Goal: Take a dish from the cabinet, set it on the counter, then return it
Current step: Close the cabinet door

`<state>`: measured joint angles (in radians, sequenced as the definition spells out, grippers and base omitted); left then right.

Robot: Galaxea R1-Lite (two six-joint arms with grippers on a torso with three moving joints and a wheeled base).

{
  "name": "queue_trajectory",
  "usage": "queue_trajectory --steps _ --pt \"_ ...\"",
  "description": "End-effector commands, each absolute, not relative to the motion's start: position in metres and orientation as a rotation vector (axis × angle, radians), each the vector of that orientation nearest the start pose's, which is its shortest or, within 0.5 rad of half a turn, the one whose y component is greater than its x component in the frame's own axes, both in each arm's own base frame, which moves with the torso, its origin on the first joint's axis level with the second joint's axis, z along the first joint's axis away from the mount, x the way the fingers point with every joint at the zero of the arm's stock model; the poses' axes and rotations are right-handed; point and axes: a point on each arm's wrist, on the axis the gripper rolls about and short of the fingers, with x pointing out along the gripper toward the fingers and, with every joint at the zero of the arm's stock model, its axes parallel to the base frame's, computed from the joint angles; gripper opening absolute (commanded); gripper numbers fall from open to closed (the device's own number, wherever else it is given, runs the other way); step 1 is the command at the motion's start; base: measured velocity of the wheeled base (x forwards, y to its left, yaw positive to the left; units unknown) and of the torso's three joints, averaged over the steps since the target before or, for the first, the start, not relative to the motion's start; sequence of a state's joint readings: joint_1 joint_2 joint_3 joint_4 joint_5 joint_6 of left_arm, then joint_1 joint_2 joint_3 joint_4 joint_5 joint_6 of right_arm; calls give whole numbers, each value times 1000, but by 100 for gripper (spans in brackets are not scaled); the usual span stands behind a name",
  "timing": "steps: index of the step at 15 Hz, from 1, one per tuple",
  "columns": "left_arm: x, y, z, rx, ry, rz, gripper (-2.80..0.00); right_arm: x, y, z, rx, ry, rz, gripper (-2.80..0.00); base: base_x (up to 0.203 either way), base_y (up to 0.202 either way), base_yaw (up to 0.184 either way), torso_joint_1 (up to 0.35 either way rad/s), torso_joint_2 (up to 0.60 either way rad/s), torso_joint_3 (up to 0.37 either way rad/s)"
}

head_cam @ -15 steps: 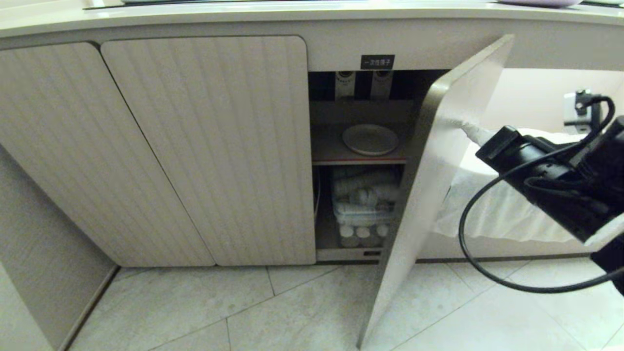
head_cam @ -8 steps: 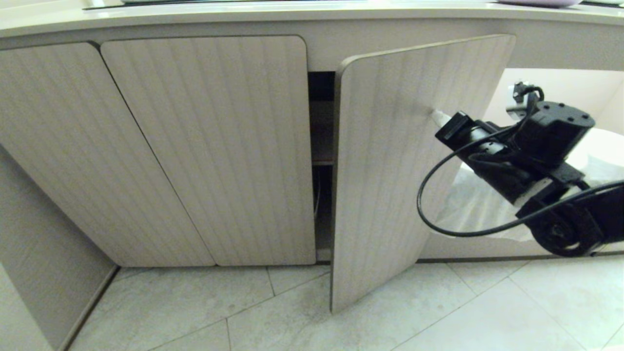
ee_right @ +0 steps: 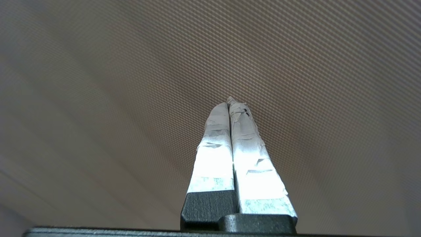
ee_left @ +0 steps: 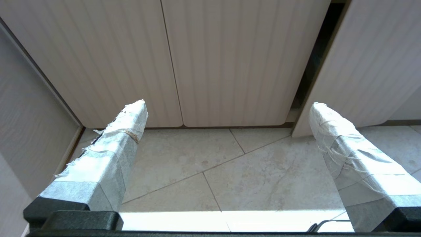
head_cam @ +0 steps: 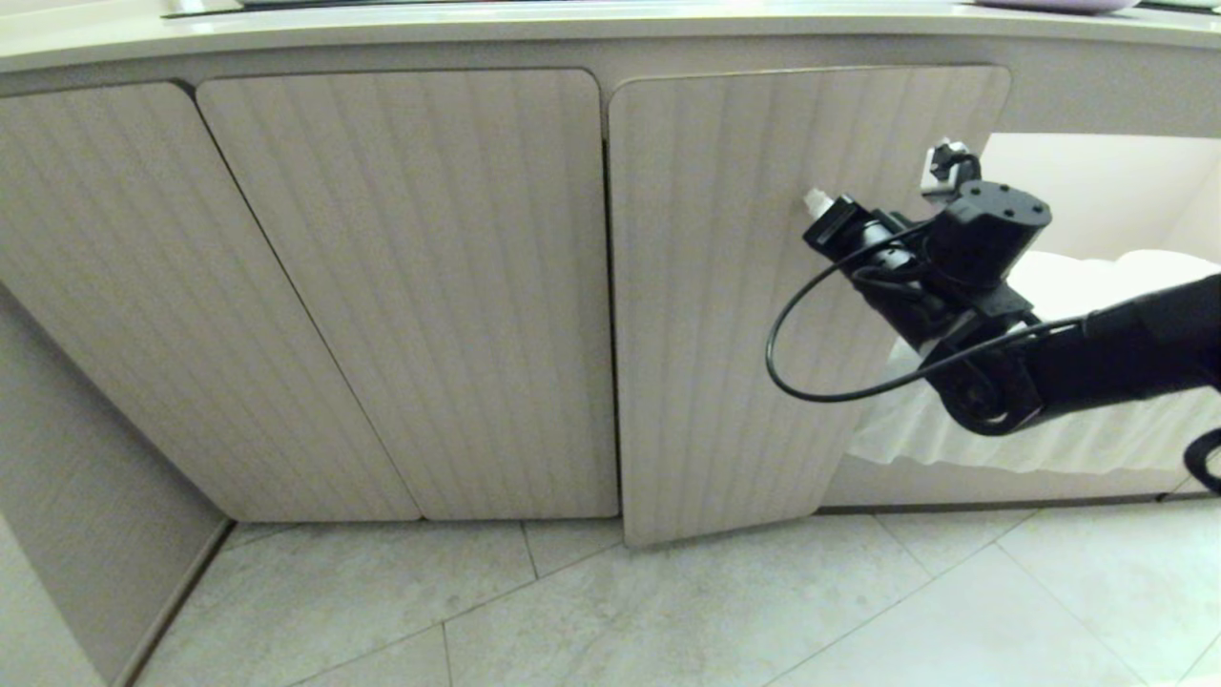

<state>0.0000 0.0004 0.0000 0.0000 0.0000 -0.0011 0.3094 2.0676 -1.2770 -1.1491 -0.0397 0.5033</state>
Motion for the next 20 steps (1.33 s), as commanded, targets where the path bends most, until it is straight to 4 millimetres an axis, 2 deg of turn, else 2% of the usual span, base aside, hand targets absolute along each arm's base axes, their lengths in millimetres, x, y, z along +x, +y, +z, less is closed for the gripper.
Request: queue_trajectory --steps 1,5,9,12,16,20 --pt "-23 0 75 -2 0 0 0 405 129 223 545 -289 351 -280 0 0 0 0 0 0" --pt "-23 0 75 -2 0 0 0 409 127 221 432 -323 323 -280 0 0 0 0 0 0" --pt "-23 0 75 -2 0 0 0 388 119 240 407 -353 319 -280 0 0 0 0 0 0" --pt "-23 0 75 -2 0 0 0 357 110 251 387 -339 317 -280 0 0 0 0 0 0" --pt "-23 0 75 -2 0 0 0 303 94 242 305 -269 297 -280 0 0 0 0 0 0" --pt "-23 0 75 -2 0 0 0 245 75 249 199 -290 289 -280 0 0 0 0 0 0"
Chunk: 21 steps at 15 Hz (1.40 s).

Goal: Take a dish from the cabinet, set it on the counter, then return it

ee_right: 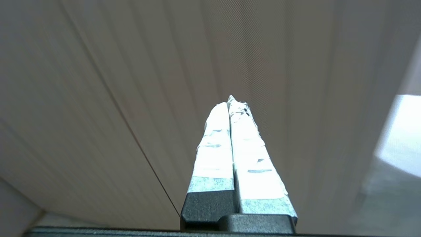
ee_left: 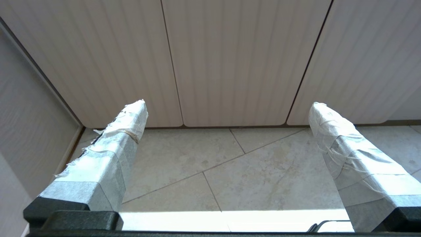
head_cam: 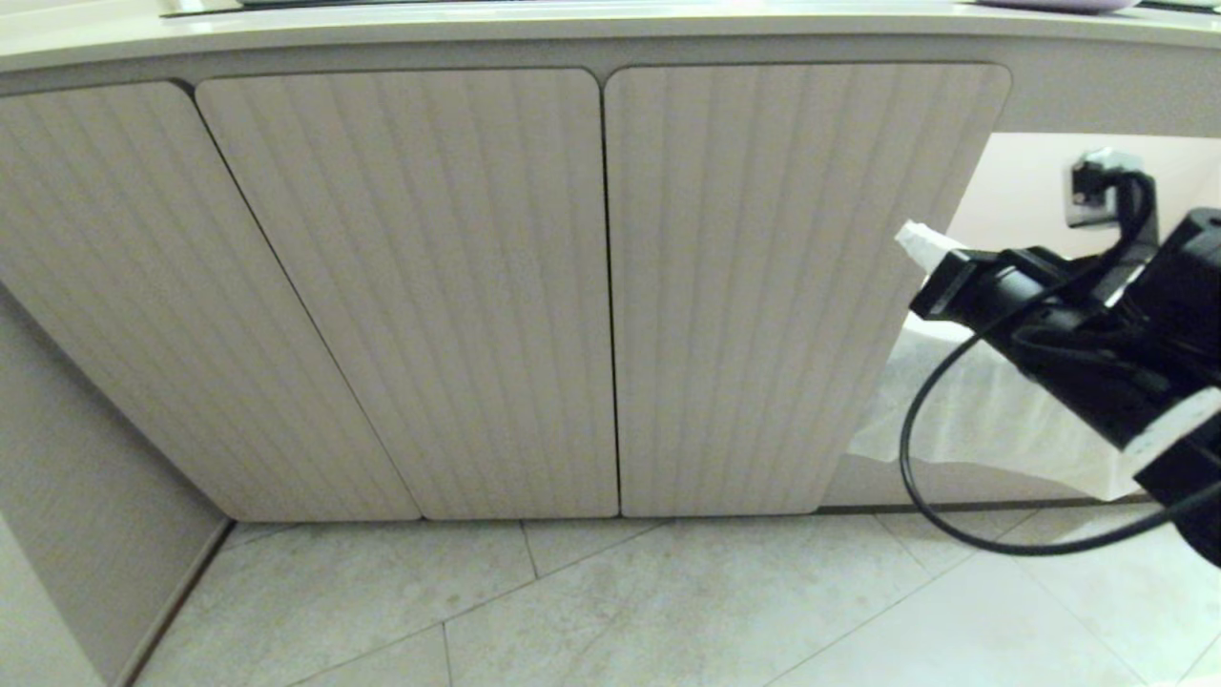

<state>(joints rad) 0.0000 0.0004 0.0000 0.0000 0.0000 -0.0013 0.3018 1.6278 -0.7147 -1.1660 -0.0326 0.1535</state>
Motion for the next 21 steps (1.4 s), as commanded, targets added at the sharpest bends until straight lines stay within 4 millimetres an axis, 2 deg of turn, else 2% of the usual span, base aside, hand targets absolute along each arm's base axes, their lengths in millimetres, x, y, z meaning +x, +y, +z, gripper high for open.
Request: queue_trajectory --steps 1,9,17,21 --pt "-23 0 75 -2 0 0 0 231 71 247 167 -290 285 -280 0 0 0 0 0 0" --pt "-23 0 75 -2 0 0 0 122 36 224 -61 -310 230 -280 0 0 0 0 0 0" --pt "-23 0 75 -2 0 0 0 52 6 166 -123 -236 76 -280 0 0 0 0 0 0" --pt "-23 0 75 -2 0 0 0 26 1 139 -135 -131 32 -280 0 0 0 0 0 0"
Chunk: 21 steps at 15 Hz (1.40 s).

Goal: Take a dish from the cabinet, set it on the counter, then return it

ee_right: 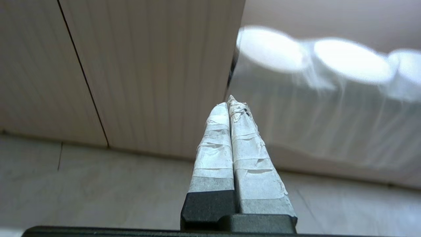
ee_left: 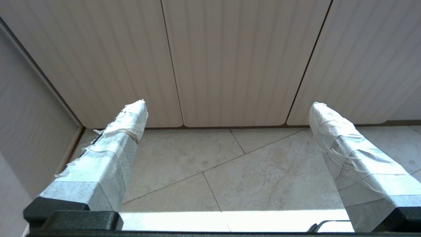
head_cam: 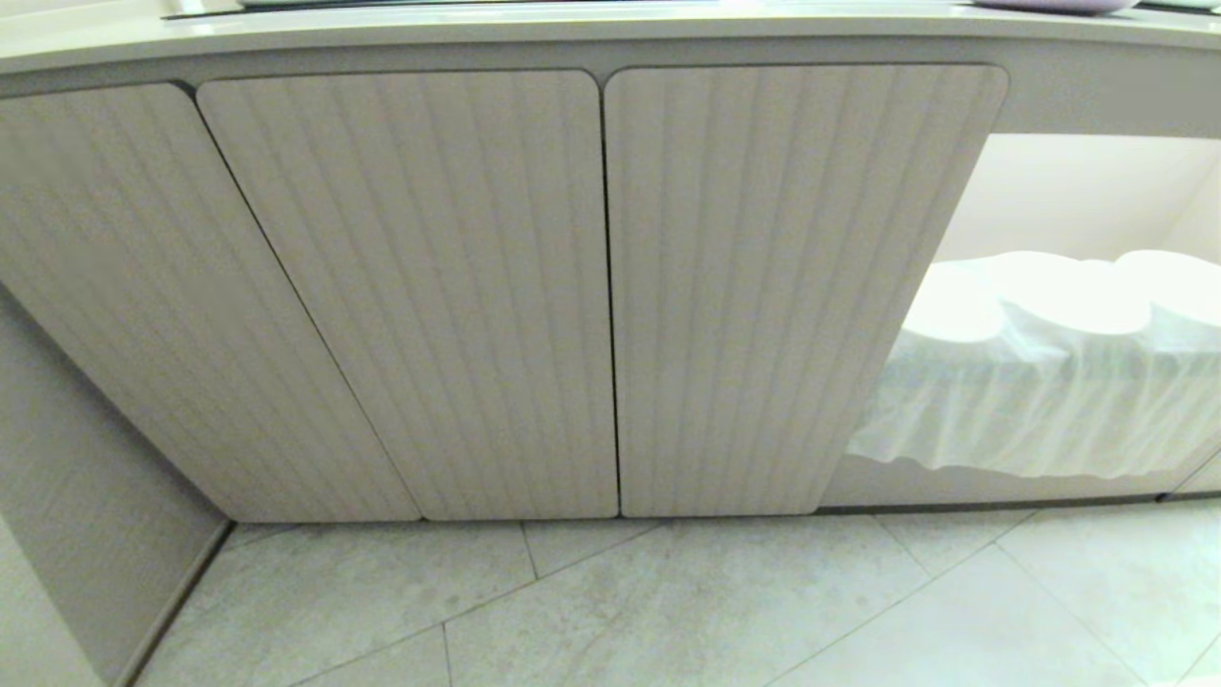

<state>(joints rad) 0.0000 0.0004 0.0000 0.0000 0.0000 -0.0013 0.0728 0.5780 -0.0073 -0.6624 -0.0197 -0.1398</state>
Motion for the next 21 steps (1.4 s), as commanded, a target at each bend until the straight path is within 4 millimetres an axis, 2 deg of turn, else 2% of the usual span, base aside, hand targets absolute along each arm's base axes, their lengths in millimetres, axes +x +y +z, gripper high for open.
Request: queue_trajectory --steps 1,6,10,21 --pt "-23 0 75 -2 0 0 0 20 1 131 -138 -98 28 -280 0 0 0 0 0 0" --pt "-23 0 75 -2 0 0 0 -8 0 96 -147 4 14 -280 0 0 0 0 0 0" --pt "-23 0 75 -2 0 0 0 -20 0 78 -148 10 16 -280 0 0 0 0 0 0" --pt "-23 0 75 -2 0 0 0 -23 0 76 -143 -6 21 -280 0 0 0 0 0 0"
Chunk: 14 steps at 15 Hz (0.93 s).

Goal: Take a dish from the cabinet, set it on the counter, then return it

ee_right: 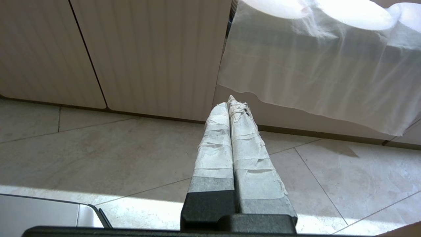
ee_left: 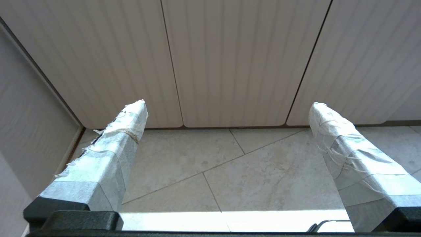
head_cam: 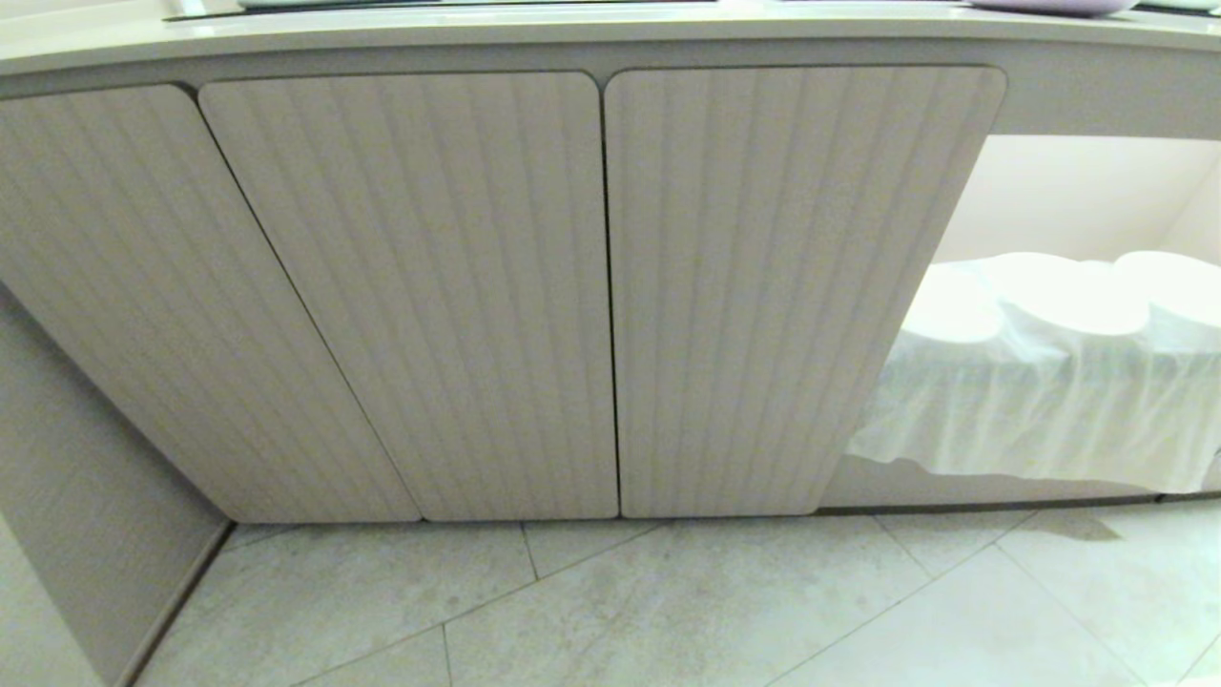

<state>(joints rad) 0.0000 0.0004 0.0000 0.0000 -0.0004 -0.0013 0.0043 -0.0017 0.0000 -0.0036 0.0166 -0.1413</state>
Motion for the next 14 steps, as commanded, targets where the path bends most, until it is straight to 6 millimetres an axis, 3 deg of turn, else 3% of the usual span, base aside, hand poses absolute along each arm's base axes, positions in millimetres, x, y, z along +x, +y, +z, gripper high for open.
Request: queue_trajectory --steps 1,14 --pt "-23 0 75 -2 0 0 0 -23 0 76 -143 -5 21 -280 0 0 0 0 0 0" --pt "-23 0 75 -2 0 0 0 -23 0 76 -120 -7 20 -280 0 0 0 0 0 0"
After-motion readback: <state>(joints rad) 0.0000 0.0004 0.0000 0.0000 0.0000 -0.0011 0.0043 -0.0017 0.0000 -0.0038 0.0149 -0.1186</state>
